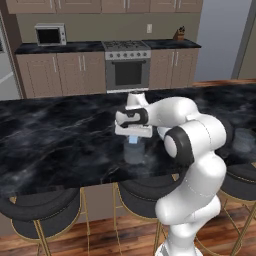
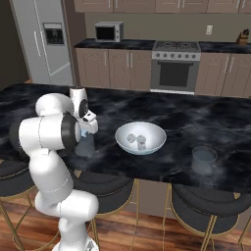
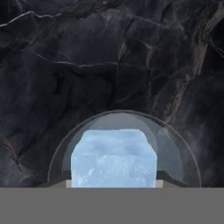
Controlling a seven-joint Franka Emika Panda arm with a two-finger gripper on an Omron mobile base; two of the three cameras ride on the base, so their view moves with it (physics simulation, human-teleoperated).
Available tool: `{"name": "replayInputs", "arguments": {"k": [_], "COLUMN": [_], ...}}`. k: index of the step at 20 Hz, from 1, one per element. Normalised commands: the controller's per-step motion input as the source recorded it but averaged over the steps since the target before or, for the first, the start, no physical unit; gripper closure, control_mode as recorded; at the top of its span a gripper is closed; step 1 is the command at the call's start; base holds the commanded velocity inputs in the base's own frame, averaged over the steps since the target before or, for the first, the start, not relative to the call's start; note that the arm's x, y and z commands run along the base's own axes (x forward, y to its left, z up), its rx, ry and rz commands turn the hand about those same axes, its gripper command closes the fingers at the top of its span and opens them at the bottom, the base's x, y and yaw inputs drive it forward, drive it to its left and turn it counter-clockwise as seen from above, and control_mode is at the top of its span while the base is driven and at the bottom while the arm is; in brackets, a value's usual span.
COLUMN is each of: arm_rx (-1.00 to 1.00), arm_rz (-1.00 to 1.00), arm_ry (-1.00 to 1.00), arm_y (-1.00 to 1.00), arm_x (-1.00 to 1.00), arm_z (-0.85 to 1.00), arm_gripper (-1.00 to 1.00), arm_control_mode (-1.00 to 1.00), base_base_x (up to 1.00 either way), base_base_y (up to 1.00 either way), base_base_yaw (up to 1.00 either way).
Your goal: There are four ice cubes in the ice bowl. Place two ice cubes in each glass of water.
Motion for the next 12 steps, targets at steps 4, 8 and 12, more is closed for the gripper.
{"name": "replayInputs", "arguments": {"k": [4, 8, 12], "arm_rx": [0.0, 0.0, 0.0], "arm_rz": [0.0, 0.0, 0.0], "arm_ry": [0.0, 0.0, 0.0], "arm_y": [0.03, 0.04, 0.01], "arm_x": [0.14, 0.19, 0.06], "arm_z": [-0.19, -0.13, -0.02], "arm_gripper": [1.0, 1.0, -1.0], "arm_control_mode": [-1.0, -1.0, -1.0], "base_base_x": [0.0, 0.0, 0.0], "base_base_y": [0.0, 0.0, 0.0], "base_base_yaw": [0.0, 0.0, 0.0]}}
